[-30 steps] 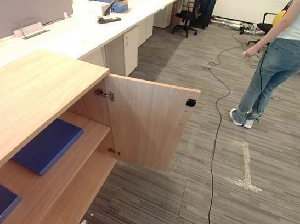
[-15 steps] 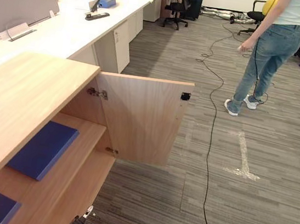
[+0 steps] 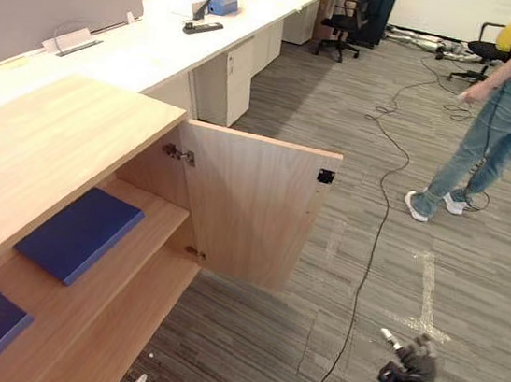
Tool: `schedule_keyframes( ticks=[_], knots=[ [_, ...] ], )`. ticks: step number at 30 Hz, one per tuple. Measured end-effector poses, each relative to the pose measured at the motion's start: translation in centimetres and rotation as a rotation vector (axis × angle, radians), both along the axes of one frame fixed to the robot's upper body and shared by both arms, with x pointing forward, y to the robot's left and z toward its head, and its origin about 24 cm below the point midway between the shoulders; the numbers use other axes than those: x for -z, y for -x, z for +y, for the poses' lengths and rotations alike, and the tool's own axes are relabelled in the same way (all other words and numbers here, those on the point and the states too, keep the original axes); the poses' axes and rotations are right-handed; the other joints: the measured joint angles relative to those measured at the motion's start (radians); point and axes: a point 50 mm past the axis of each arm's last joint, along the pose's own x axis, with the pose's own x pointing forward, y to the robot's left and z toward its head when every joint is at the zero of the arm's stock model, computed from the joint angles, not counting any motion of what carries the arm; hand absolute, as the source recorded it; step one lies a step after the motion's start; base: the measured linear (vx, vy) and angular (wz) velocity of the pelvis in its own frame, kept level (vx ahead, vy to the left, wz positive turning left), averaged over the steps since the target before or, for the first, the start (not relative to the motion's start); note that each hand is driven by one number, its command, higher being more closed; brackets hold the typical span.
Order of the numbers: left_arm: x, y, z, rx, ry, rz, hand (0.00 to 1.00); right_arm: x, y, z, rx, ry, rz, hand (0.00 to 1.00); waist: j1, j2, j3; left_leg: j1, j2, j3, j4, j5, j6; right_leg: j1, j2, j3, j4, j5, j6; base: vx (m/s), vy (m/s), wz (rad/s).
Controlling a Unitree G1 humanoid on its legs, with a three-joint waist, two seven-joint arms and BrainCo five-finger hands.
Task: Walk over to the cabinet, pick up the folder, carry it to the office cabinet, place the folder inside the office cabinet, then close the office cabinet door
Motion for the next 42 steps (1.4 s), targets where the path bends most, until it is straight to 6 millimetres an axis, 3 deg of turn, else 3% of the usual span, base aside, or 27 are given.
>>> schedule_keyframes(
  ticks=[4, 6, 8, 11, 12, 14, 16, 19, 23, 26, 28, 31, 32, 36, 42],
  knots=[
    [-0.1, -0.4, 0.2, 0.1, -0.009, -0.004, 0.0, -3.1, -2.5, -2.4, 0.003, 0.095, -0.088, 0.0, -0.015, 0.002, -0.003, -0.032, 0.011, -0.056, 0.016, 0.004, -0.006, -0.002, 0.011, 0.015, 0.0, -0.001, -0.003, 0.1, -0.019, 0.43],
    [-0.2, -0.4, 0.7, 0.155, -0.027, 0.003, 0.0, -5.7, -5.2, -3.5, -0.011, 0.156, -0.169, 0.0, -0.015, 0.006, -0.003, -0.066, 0.003, -0.083, 0.047, 0.005, -0.006, -0.007, 0.004, 0.014, -0.008, -0.003, -0.005, 0.01, 0.005, 0.25],
    [-0.2, -0.3, 1.0, 0.171, -0.036, 0.008, 0.0, -6.8, -6.3, -4.0, -0.017, 0.176, -0.194, 0.0, -0.015, 0.009, 0.0, -0.082, -0.002, -0.093, 0.062, 0.005, -0.006, -0.006, -0.001, 0.008, -0.012, -0.003, -0.006, -0.02, -0.006, 0.23],
    [-0.2, 0.4, 1.0, 0.198, -0.038, 0.028, 0.0, -10.1, -9.2, -5.1, -0.05, 0.248, -0.252, 0.0, -0.016, 0.033, 0.026, -0.114, -0.02, -0.108, 0.099, 0.025, -0.007, -0.007, -0.027, -0.006, -0.008, -0.004, -0.007, -0.08, -0.025, 0.35],
    [-0.1, 1.0, 0.9, 0.202, -0.035, 0.044, 0.0, -11.9, -10.5, -5.7, -0.045, 0.26, -0.301, 0.0, -0.015, 0.054, 0.043, -0.132, -0.029, -0.108, 0.113, 0.04, -0.007, -0.008, -0.042, -0.028, 0.0, -0.006, -0.008, -0.1, -0.034, 0.41],
    [0.0, 1.4, 0.9, 0.212, -0.034, 0.054, 0.0, -12.9, -11.1, -5.9, -0.051, 0.271, -0.317, 0.0, -0.016, 0.06, 0.058, -0.144, -0.039, -0.103, 0.115, 0.063, -0.005, -0.01, -0.06, -0.047, 0.011, -0.01, -0.012, -0.11, -0.041, 0.5],
    [0.1, 2.0, 0.5, 0.226, -0.023, 0.069, 0.0, -14.4, -12.1, -6.3, -0.041, 0.265, -0.363, 0.0, -0.016, 0.072, 0.087, -0.164, -0.045, -0.073, 0.111, 0.102, 0.004, -0.013, -0.082, -0.086, 0.016, -0.021, -0.013, -0.17, -0.077, 0.68],
    [0.2, 2.8, -0.3, 0.221, 0.003, 0.084, 0.0, -16.7, -12.7, -7.0, -0.026, 0.28, -0.421, 0.0, -0.019, 0.103, 0.115, -0.194, -0.022, 0.072, 0.107, 0.12, 0.021, -0.016, -0.099, -0.158, 0.021, -0.028, -0.021, -0.13, -0.049, 0.67],
    [0.3, 3.4, -0.8, 0.22, 0.019, 0.094, 0.0, -18.9, -15.9, -4.1, -0.155, 0.286, -0.477, 0.0, -0.001, 0.104, 0.165, -0.267, -0.034, 0.102, 0.191, 0.121, 0.033, -0.075, -0.13, -0.164, 0.093, -0.038, -0.029, -0.16, -0.024, 0.17],
    [0.3, 3.5, -1.0, 0.2, 0.032, 0.082, 0.0, -19.7, -18.9, 0.3, -0.356, 0.317, -0.461, 0.0, 0.014, 0.106, 0.185, -0.291, -0.05, 0.066, 0.209, 0.093, 0.021, -0.128, -0.148, -0.147, 0.153, -0.047, -0.024, -0.09, 0.024, -0.07],
    [0.3, 3.5, -1.0, 0.185, 0.036, 0.076, 0.0, -20.6, -20.3, 2.3, -0.429, 0.323, -0.466, 0.0, 0.022, 0.106, 0.186, -0.3, -0.05, 0.075, 0.204, 0.095, 0.021, -0.146, -0.15, -0.134, 0.159, -0.045, -0.02, -0.07, 0.04, -0.09],
    [0.3, 3.5, -1.0, 0.166, 0.042, 0.066, 0.0, -23.1, -22.2, 5.1, -0.525, 0.368, -0.494, 0.0, 0.029, 0.105, 0.188, -0.301, -0.052, 0.079, 0.17, 0.116, 0.02, -0.158, -0.148, -0.13, 0.146, -0.041, -0.015, -0.03, 0.037, 0.0],
    [0.3, 3.3, -1.0, 0.166, 0.039, 0.058, 0.0, -25.1, -22.9, 6.2, -0.555, 0.394, -0.532, 0.0, 0.032, 0.106, 0.188, -0.308, -0.051, 0.079, 0.152, 0.126, 0.016, -0.171, -0.145, -0.13, 0.138, -0.04, -0.015, 0.0, 0.0, 0.0],
    [0.1, 2.9, -0.8, 0.146, 0.03, 0.029, 0.0, -28.8, -23.9, 8.7, -0.627, 0.448, -0.601, 0.0, 0.039, 0.103, 0.189, -0.301, -0.044, 0.08, 0.104, 0.151, 0.007, -0.18, -0.129, -0.13, 0.114, -0.022, -0.013, 0.08, -0.01, -0.01],
    [0.0, 2.4, -0.8, 0.147, 0.026, 0.008, 0.0, -31.2, -24.6, 11.1, -0.729, 0.519, -0.613, 0.0, 0.045, 0.104, 0.189, -0.255, -0.038, 0.08, 0.068, 0.155, 0.002, -0.145, -0.122, -0.131, 0.11, -0.015, -0.024, 0.16, 0.007, -0.03]
  ],
)
